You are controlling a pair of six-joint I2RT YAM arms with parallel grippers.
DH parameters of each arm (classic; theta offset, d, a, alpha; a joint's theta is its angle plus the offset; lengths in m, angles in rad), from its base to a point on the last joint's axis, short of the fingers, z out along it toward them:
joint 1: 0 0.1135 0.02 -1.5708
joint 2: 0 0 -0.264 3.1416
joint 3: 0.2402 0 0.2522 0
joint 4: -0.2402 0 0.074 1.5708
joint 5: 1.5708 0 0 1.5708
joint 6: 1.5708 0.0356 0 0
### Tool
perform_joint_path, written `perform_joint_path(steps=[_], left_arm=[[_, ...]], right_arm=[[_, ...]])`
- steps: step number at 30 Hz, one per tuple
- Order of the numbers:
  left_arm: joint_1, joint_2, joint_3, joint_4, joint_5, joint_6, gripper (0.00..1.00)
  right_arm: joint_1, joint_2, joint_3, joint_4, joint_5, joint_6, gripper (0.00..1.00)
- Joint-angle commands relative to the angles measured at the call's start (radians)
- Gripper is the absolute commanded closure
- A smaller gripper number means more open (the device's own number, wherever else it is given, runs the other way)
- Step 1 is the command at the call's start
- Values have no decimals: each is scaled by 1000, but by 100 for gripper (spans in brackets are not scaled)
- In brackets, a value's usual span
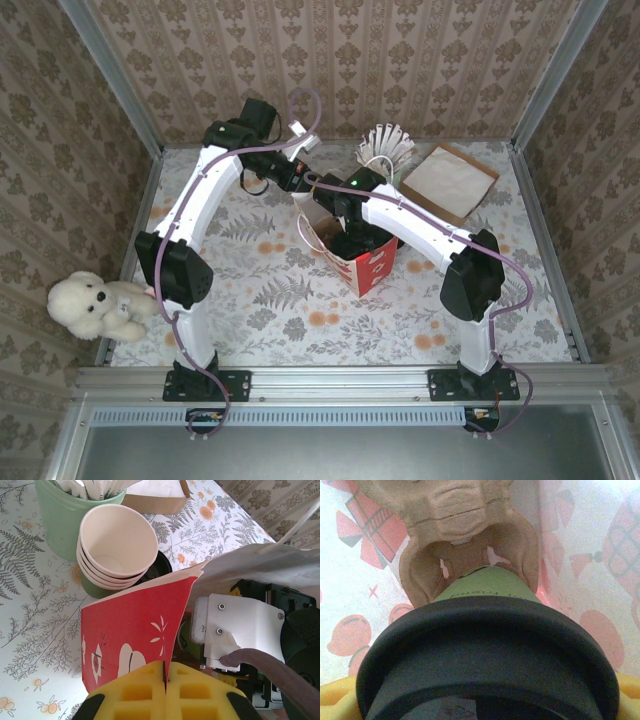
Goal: Pack the takeout coffee
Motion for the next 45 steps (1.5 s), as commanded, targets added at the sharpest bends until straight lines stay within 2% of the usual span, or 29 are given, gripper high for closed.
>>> perform_joint_path(steps=[1,45], left_arm=[[0,13,30,-23,5,-6,100],[0,18,27,-24,13,-8,100]], right_arm=[[-5,-24,-7,6,7,5,31],[-4,-63,-44,115,2,-14,32]])
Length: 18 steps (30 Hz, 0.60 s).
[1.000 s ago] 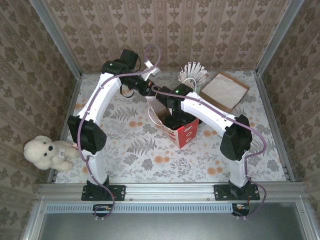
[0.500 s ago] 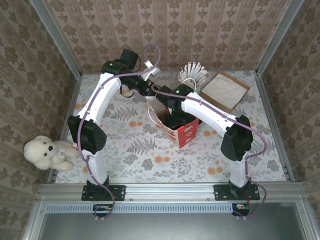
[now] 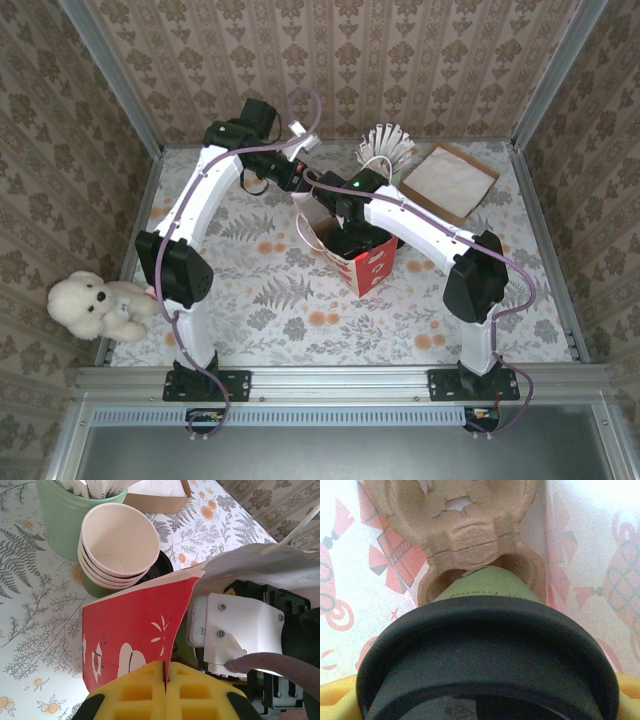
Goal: Pack the takeout coffee
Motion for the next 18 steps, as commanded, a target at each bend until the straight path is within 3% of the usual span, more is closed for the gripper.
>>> perform_joint_path(steps=[1,18], left_arm=[[-1,14,27,-25,12,-8,100],[-1,15,29,-25,10,-9,100]], right_arm=[[-4,-42,-17,22,3,-4,32],[-3,-57,-43,51,1,-7,32]])
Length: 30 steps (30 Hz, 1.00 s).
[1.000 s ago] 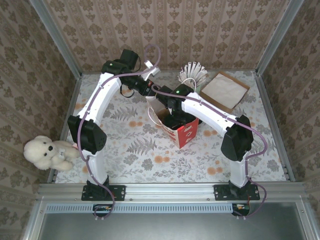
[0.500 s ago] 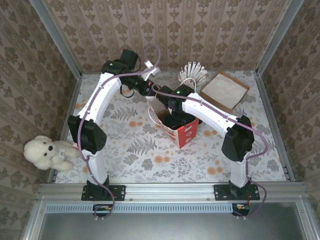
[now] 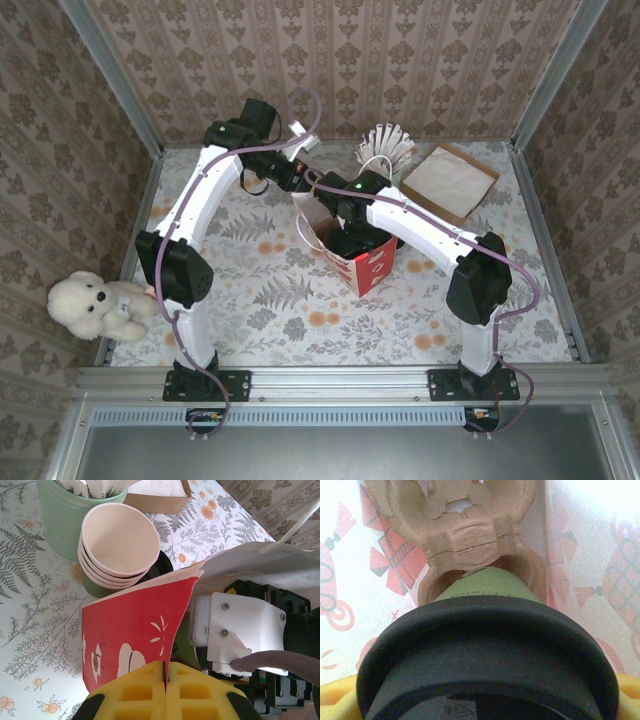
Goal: Pack the takeout coffee
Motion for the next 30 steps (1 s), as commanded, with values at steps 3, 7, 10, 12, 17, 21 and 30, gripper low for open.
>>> perform_joint_path(steps=[3,7,10,12,17,21,30], left_arm=[[-1,15,27,-26,11,-9,100],[-1,15,27,-26,10,-9,100],[-2,16,27,-25,10,-8,100],[-2,16,27,-26,11,-9,100],[-2,16,27,-28,11,-7,100],[-2,15,27,-28,10,-8,100],[-1,20,27,-29,12,-7,100]], right_arm=[[-4,-32,-10,20,0,-8,32],[-4,-32,-14,22,1,-7,32],[-4,-31,-15,22,0,-8,32],[-3,-32,-13,24,0,-8,32],[-4,-32,-15,24,1,-9,32],[-5,-33,-33,28,4,-3,32],[-12,-21,-77,53,2,0,32]])
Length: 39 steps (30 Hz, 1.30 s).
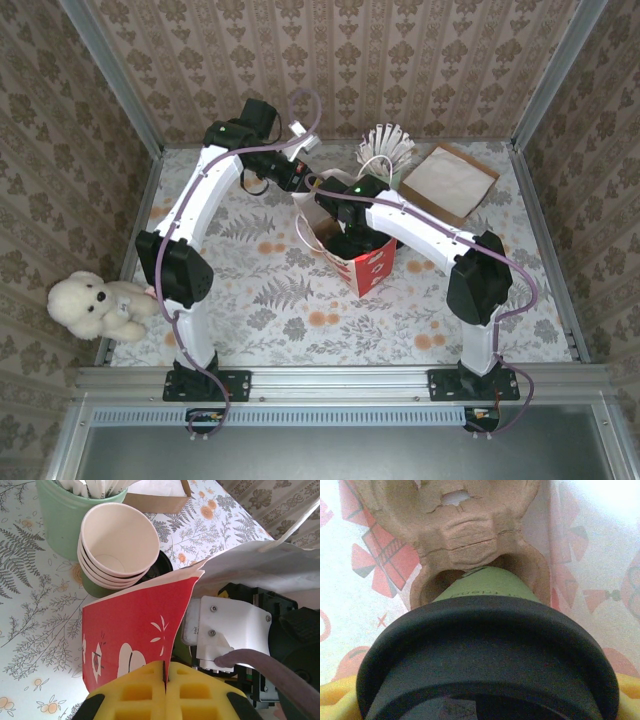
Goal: Pack the takeout coffee
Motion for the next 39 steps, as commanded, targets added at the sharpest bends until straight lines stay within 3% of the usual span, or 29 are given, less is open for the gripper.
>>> perform_joint_path(steps=[1,39], left_arm=[[-2,20,27,-29,11,-7,100],[-2,18,27,-31,9,-7,100]], right_arm=[[-8,-17,-15,12,3,0,33],[-9,-16,-34,16,6,2,32]])
